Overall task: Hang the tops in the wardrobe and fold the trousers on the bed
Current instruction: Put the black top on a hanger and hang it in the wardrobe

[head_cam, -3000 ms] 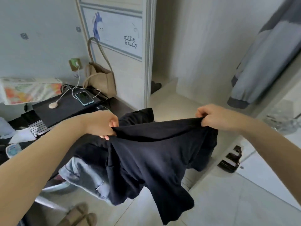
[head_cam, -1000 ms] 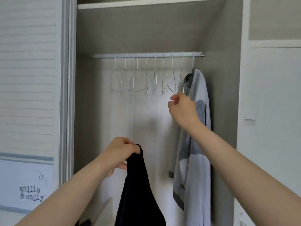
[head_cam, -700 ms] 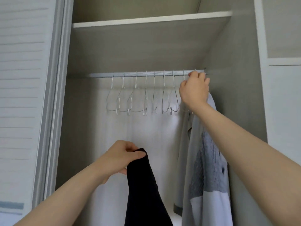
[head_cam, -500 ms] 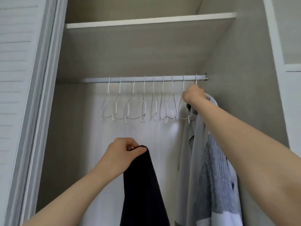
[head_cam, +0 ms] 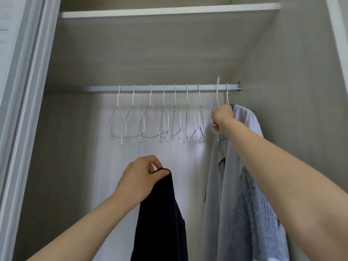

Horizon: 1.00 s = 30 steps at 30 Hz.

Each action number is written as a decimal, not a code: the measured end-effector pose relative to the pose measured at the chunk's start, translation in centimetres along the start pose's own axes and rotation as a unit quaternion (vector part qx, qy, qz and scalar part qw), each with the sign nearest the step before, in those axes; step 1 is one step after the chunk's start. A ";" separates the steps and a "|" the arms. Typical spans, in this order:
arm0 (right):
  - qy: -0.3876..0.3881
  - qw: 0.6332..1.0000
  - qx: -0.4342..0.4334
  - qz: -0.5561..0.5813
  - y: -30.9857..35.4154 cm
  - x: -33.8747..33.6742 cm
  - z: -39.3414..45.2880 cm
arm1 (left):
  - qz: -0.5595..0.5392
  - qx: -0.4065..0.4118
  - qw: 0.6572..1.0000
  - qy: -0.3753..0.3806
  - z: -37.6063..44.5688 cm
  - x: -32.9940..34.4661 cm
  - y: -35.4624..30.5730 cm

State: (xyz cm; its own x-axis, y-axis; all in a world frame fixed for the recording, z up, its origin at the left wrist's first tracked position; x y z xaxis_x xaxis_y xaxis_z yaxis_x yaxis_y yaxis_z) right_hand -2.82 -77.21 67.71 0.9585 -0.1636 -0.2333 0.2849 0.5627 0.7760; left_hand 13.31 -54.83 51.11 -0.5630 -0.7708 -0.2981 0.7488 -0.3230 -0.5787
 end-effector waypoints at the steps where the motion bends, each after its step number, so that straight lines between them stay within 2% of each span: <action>1: -0.014 1.000 -0.014 -0.001 0.2 -0.2 -0.1 | 0.002 -0.002 1.000 0.001 -0.1 0.0 0.1; 5: -0.064 0.997 -0.046 -0.023 0.3 -1.8 -3.5 | 0.019 -0.019 1.000 0.002 -1.1 -0.3 0.6; 9: -0.078 0.992 -0.085 -0.057 -1.2 -3.3 -11.0 | 0.028 -0.042 0.999 0.001 -2.6 -0.6 0.7; 14: -0.122 0.984 -0.132 -0.003 -4.1 -6.0 -21.7 | 0.003 -0.079 0.997 -0.021 -5.6 -1.4 0.5; 16: -0.095 0.983 -0.151 0.040 -5.3 -7.3 -26.6 | 0.002 -0.091 0.995 -0.028 -7.2 -1.8 0.3; 18: -0.018 0.987 -0.143 0.076 -6.5 -8.2 -30.1 | 0.007 -0.101 0.994 -0.031 -9.0 -2.1 -0.1; 20: 0.050 0.988 -0.078 0.125 -7.7 -8.8 -31.4 | 0.012 -0.111 0.993 -0.026 -10.7 -2.3 -0.7; 22: 0.085 0.982 0.010 0.167 -8.9 -9.5 -32.0 | 0.031 -0.118 0.992 -0.023 -12.4 -2.3 -1.2; 25: 0.101 0.985 0.068 0.120 -11.2 -10.5 -33.8 | 0.047 -0.135 0.989 -0.023 -14.7 -2.4 -1.9; 30: 0.159 0.980 0.062 0.101 -14.3 -11.7 -39.1 | 0.102 -0.148 0.984 -0.018 -17.5 -3.2 -2.6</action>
State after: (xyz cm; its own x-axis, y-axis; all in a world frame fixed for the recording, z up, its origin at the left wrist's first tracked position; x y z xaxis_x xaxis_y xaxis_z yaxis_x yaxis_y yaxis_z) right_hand -18.33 -51.69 36.41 0.9512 0.2133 -0.2228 0.1060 0.4523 0.8855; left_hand 7.05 -41.90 40.30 -0.3957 -0.8234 -0.4067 0.7074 0.0091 -0.7068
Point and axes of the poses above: each hand's wrist, its own z-axis towards the middle knuckle, its own x-axis out of the palm, y = z × x, the point moved 4 cm from there along z, towards the middle knuckle, and after that the axes turned 14 degrees about -z, right-handed, at the moved point
